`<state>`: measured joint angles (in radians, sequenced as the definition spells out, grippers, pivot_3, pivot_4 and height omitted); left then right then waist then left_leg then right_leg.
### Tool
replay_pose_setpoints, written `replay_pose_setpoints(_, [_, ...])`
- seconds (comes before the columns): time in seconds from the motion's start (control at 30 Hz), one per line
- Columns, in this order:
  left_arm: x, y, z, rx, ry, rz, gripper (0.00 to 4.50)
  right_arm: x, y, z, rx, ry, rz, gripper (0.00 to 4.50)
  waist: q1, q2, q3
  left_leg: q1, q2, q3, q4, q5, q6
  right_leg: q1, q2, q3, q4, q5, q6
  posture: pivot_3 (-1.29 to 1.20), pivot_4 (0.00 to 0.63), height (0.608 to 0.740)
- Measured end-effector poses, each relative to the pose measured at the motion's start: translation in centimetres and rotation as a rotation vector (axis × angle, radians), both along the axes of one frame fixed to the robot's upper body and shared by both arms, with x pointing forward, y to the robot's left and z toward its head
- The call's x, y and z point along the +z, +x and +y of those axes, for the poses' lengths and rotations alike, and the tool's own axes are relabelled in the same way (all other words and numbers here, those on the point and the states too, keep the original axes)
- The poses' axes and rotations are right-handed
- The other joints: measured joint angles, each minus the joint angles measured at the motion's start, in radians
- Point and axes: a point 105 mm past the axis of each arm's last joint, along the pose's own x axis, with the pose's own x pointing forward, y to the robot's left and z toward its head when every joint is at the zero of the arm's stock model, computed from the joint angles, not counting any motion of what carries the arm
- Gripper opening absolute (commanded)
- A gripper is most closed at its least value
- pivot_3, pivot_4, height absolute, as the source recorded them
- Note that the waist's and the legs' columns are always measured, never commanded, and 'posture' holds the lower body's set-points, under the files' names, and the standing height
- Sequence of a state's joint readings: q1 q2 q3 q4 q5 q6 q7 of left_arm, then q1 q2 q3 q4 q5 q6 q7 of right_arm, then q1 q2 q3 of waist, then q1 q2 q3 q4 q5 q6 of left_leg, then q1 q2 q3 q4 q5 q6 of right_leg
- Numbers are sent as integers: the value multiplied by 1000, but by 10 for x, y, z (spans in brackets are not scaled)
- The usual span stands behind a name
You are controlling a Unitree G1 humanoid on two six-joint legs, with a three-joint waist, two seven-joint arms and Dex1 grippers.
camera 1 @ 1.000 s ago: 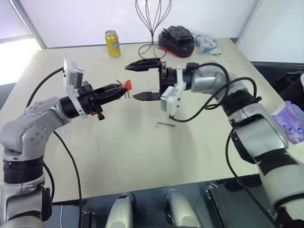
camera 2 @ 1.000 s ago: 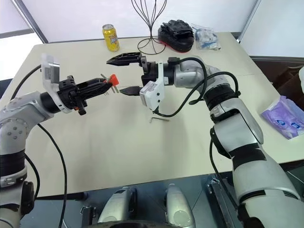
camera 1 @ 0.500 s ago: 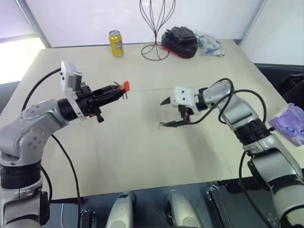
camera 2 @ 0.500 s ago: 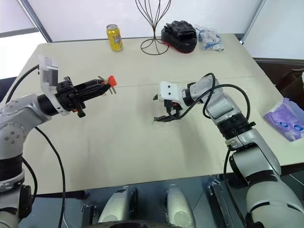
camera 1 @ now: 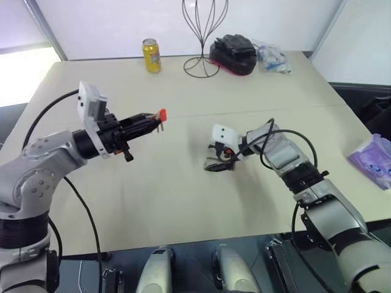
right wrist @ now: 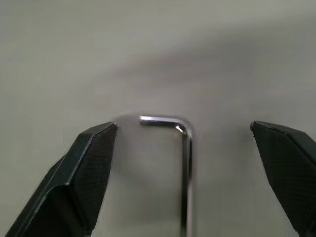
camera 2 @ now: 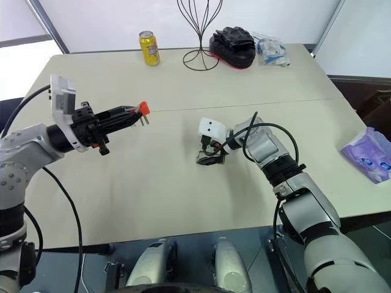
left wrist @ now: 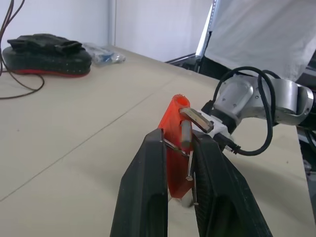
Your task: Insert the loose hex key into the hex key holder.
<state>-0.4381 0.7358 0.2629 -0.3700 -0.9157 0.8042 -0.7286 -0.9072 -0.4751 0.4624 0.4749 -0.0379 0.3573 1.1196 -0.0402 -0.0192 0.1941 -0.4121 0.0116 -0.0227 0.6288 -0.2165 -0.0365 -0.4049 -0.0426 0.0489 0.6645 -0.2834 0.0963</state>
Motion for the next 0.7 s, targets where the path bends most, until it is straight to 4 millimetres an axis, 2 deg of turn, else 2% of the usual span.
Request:
replay_pose_setpoints(0.17, [2,-3,-2,-4,6,-11,288,0,3,-1,34,-13,-30,4463,0,0,0,0,0,-1,1,0,0,1,0,0,0,0,0,0,150,740])
replay_pose_setpoints(0.23, [2,-4,-1,0,6,-13,288,0,4,0,38,-11,-33,3947,0,0,0,1,0,-1,1,0,0,2,0,0,0,0,0,0,150,740])
replay_pose_setpoints(0.3, [2,-4,-1,1,5,-12,288,-1,6,2,40,-11,-33,3131,-2,0,0,2,0,-1,1,0,0,3,0,0,0,0,0,0,150,740])
replay_pose_setpoints(0.5, [2,-4,-1,3,6,-12,288,-2,11,0,26,-30,-52,55,0,0,0,3,0,-1,1,0,0,4,0,-1,0,0,0,0,150,740])
replay_pose_setpoints(0.7, [2,-3,-1,3,6,-13,288,1,15,-5,-7,-25,-64,16,-2,-1,-1,3,0,-1,1,0,0,4,1,-1,0,0,0,0,150,740])
